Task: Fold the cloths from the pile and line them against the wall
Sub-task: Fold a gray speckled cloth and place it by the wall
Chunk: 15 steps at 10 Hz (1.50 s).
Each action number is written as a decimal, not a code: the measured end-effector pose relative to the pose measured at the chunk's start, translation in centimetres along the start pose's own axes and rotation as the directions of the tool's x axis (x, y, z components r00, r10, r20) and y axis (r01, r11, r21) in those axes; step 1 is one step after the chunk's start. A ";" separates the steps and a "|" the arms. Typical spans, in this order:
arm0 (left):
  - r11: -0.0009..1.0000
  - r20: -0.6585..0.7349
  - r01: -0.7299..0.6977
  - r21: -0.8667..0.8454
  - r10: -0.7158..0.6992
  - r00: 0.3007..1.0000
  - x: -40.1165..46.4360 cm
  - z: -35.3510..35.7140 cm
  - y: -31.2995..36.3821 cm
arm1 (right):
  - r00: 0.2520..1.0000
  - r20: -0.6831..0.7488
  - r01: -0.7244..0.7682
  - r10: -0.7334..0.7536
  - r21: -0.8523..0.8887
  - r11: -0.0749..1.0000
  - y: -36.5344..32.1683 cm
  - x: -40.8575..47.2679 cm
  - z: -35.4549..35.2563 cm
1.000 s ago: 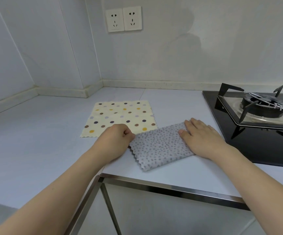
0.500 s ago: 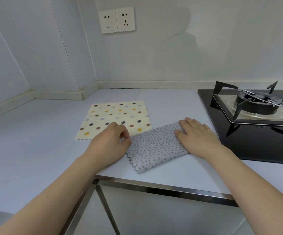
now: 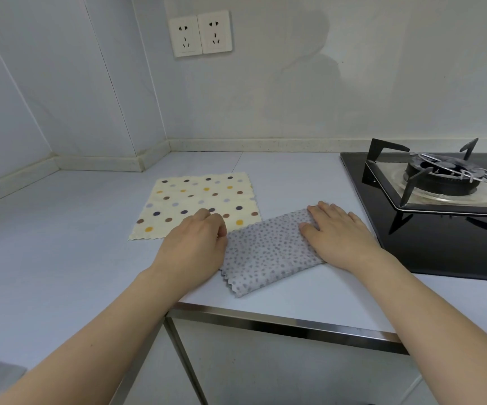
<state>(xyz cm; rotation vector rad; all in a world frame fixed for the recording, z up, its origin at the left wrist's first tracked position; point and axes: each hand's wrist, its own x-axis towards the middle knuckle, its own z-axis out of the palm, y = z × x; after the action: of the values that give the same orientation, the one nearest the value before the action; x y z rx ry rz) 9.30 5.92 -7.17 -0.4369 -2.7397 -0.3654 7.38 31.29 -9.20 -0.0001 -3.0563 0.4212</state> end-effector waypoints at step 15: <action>0.995 0.350 -0.094 0.023 0.080 0.933 1.2 4.6 6.6 | 0.998 -0.046 0.038 -0.040 -0.039 0.999 1.2 -0.2 -0.7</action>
<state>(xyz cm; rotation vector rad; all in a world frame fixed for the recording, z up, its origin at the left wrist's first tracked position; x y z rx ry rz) 9.15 13.67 -9.65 -0.6683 -3.0496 -0.2272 7.58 32.65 -8.85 0.0476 -3.0117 0.3560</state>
